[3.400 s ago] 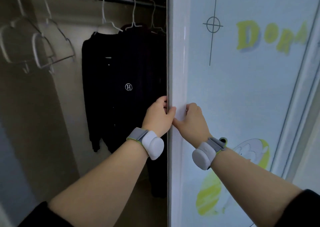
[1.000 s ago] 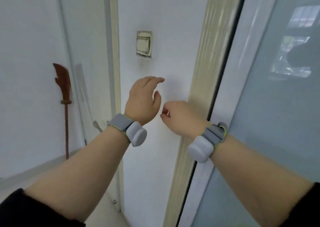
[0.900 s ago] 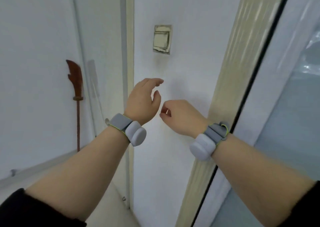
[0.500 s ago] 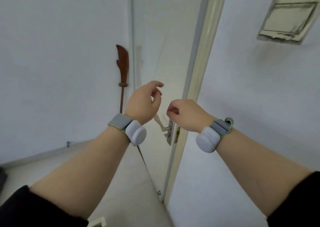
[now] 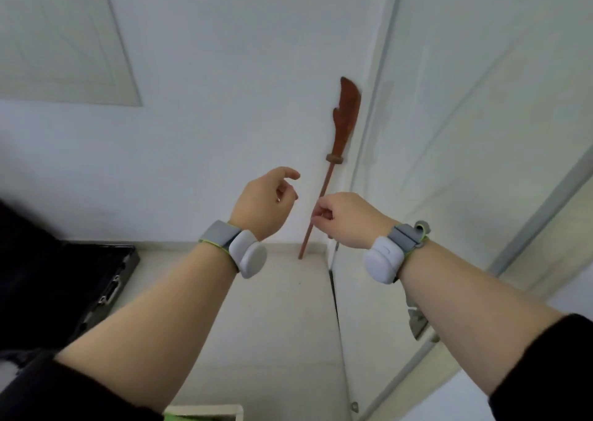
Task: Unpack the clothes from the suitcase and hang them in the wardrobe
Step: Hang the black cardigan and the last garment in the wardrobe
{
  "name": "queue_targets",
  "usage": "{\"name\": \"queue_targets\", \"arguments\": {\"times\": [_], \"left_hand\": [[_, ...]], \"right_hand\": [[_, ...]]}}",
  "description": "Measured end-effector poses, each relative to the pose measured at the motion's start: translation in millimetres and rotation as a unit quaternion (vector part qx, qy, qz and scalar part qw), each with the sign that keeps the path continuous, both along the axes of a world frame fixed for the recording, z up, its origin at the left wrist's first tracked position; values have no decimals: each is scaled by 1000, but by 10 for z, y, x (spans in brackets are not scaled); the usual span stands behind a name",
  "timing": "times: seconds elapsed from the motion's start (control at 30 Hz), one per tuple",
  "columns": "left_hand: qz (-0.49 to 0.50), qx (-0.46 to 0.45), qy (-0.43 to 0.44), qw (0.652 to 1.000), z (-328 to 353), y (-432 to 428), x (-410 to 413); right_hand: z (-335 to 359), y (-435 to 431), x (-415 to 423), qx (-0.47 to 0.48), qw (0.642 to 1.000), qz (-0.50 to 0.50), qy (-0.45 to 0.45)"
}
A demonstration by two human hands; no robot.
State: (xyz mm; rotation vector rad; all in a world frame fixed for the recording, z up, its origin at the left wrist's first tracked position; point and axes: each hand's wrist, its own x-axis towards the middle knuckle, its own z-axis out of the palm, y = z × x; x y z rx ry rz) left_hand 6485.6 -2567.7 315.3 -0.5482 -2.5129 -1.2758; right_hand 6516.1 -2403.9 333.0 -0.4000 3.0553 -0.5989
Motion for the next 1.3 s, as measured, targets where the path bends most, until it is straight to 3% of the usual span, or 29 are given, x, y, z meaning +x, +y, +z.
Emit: {"name": "queue_targets", "arguments": {"times": [0.33, 0.6, 0.93, 1.3], "left_hand": [[146, 22, -94, 985, -364, -603, -793], [265, 15, -133, 955, -910, -1774, -1646], [420, 32, -191, 887, -1172, -3314, -1972], [612, 64, -200, 762, -1405, -4574, -1963]], "right_hand": [[-209, -623, -1314, -7, 989, 145, -40], [-610, -1709, -2561, 34, 968, 239, -68], [-847, -3344, -3660, 88, 922, 363, -97], [-1339, -5071, -4492, 60, 851, 505, -128]]}}
